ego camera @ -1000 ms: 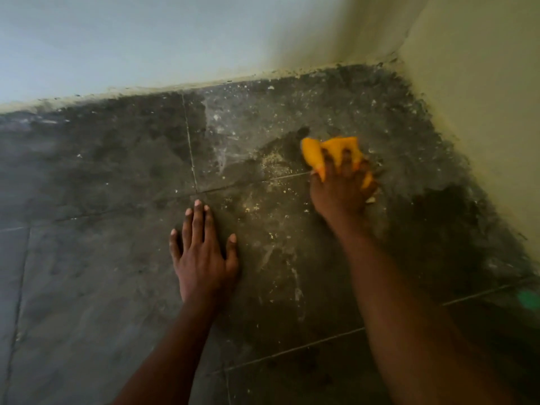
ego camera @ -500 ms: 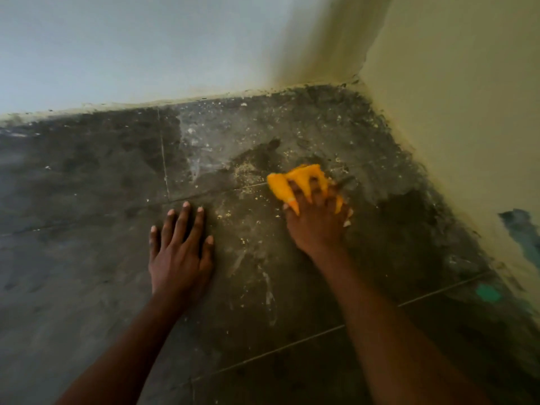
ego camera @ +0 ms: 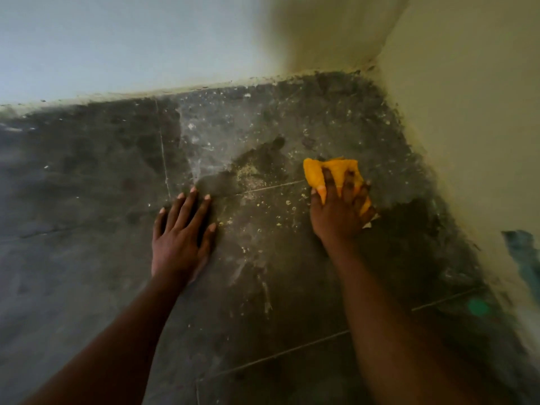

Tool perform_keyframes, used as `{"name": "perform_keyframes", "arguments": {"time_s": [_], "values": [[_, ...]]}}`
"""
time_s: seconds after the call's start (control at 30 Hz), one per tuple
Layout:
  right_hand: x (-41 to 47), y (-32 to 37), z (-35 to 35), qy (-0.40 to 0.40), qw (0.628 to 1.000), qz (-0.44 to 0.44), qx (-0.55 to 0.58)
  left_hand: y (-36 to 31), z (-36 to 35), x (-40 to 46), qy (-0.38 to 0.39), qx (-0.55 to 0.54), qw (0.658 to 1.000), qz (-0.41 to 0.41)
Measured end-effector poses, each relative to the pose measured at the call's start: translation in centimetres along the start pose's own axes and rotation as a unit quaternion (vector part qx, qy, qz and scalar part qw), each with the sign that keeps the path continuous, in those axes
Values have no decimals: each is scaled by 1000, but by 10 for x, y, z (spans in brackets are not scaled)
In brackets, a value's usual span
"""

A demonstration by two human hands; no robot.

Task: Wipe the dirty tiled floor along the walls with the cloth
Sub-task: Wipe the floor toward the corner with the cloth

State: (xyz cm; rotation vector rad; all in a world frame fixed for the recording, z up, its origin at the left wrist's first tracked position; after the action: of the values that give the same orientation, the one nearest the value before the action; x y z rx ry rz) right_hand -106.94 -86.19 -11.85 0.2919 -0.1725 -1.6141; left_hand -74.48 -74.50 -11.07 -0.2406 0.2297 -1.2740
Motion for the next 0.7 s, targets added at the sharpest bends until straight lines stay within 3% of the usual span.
{"name": "perform_keyframes", "arguments": {"time_s": [0.2,0.4,0.47,0.6,0.7], "values": [[18,-1,3,21,999,17,-32,-4,0,4,12,9,999,31],[25,3,-6,90,995,2,-47,-2,-3,12,44,44,997,40],[23,8,-3,80,995,39,-55,-6,-1,9,43,36,998,36],[-50,29,-8,131,958,235,-105,-5,5,13,39,29,998,47],[-51,-30,8,153,966,183,-102,-8,7,9,36,28,998,47]]}}
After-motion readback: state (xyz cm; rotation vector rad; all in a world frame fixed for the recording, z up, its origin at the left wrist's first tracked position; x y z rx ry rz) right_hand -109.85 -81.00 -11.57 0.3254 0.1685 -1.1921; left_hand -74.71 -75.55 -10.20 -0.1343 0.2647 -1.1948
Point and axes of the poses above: each hand's wrist, its own x-axis towards the middle knuckle, its own z-axis out of the back of the hand, y = z × x, the point moved 10 cm from there along x, towards the middle knuckle, and after that the axes turned 10 degrees about z, right-handed, at the moved point
